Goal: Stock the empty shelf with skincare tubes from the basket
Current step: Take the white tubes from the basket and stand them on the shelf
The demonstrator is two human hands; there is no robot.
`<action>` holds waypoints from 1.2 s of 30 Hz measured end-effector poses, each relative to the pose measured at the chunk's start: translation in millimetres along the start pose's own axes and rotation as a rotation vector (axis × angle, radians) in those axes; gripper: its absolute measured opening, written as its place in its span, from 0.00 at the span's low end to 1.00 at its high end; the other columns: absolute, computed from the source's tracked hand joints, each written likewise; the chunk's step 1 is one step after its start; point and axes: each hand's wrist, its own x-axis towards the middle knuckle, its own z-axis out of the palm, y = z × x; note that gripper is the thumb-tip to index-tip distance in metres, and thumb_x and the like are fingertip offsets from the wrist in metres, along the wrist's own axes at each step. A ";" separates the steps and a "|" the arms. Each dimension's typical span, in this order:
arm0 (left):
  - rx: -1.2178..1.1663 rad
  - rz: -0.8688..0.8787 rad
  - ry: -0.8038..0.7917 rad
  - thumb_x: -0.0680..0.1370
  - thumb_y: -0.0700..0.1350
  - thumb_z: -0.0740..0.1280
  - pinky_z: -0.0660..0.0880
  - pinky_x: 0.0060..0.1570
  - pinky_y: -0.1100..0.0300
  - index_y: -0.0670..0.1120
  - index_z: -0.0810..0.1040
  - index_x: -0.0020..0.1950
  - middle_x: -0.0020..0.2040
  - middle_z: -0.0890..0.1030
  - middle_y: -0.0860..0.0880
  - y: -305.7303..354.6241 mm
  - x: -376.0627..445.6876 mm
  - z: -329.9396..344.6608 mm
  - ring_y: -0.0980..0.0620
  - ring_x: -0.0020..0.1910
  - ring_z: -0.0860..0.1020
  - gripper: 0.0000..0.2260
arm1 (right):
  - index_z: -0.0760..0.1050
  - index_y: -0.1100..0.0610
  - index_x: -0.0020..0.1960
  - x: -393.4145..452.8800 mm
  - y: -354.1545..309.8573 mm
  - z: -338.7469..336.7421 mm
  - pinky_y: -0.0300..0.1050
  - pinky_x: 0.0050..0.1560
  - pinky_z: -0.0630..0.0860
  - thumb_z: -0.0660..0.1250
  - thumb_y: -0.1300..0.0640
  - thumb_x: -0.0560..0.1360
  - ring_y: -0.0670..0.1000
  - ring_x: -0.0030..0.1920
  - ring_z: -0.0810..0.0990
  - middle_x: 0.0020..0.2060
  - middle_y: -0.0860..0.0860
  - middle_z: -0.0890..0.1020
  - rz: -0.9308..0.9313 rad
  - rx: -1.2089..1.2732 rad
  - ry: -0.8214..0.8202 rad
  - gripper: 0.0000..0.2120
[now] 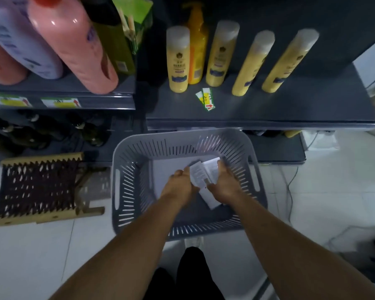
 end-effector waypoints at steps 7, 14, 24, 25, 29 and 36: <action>-0.111 -0.102 -0.134 0.79 0.46 0.62 0.69 0.58 0.52 0.46 0.60 0.74 0.66 0.72 0.39 -19.6 52.2 44.9 0.40 0.63 0.72 0.25 | 0.38 0.47 0.78 59.8 24.9 36.5 0.58 0.73 0.59 0.62 0.49 0.78 0.62 0.75 0.55 0.78 0.56 0.47 0.164 -0.190 -0.209 0.40; -0.226 -0.146 -0.146 0.80 0.49 0.62 0.66 0.62 0.57 0.45 0.58 0.75 0.70 0.70 0.40 -32.4 78.6 71.7 0.42 0.67 0.71 0.26 | 0.42 0.43 0.78 77.1 10.8 55.5 0.59 0.71 0.62 0.62 0.55 0.78 0.63 0.74 0.56 0.77 0.56 0.51 0.173 -0.184 -0.224 0.38; -0.018 -0.334 0.085 0.77 0.55 0.65 0.67 0.65 0.48 0.47 0.48 0.77 0.70 0.60 0.39 -55.7 91.0 64.3 0.41 0.69 0.63 0.36 | 0.47 0.45 0.77 78.1 -13.2 78.2 0.56 0.69 0.63 0.66 0.55 0.76 0.61 0.73 0.59 0.76 0.54 0.53 0.018 0.030 -0.219 0.38; 0.029 -0.326 0.087 0.77 0.55 0.66 0.68 0.64 0.49 0.47 0.46 0.78 0.70 0.59 0.40 -54.7 90.9 67.6 0.41 0.69 0.63 0.38 | 0.46 0.45 0.77 78.2 -13.3 77.6 0.58 0.69 0.63 0.67 0.55 0.76 0.62 0.73 0.58 0.76 0.55 0.53 0.021 -0.006 -0.205 0.39; 0.214 -0.346 0.080 0.75 0.46 0.69 0.70 0.62 0.50 0.45 0.40 0.78 0.71 0.54 0.38 -58.0 92.7 71.4 0.39 0.69 0.61 0.43 | 0.44 0.46 0.77 83.0 -15.4 77.2 0.60 0.69 0.61 0.66 0.53 0.75 0.63 0.73 0.57 0.75 0.57 0.53 0.050 -0.125 -0.160 0.40; 0.217 -0.375 0.067 0.76 0.40 0.68 0.69 0.64 0.47 0.49 0.34 0.77 0.73 0.57 0.36 -78.6 88.8 71.8 0.38 0.70 0.62 0.45 | 0.43 0.51 0.78 76.9 -19.3 86.2 0.59 0.69 0.63 0.53 0.54 0.81 0.63 0.71 0.61 0.74 0.60 0.55 0.061 -0.075 -0.063 0.29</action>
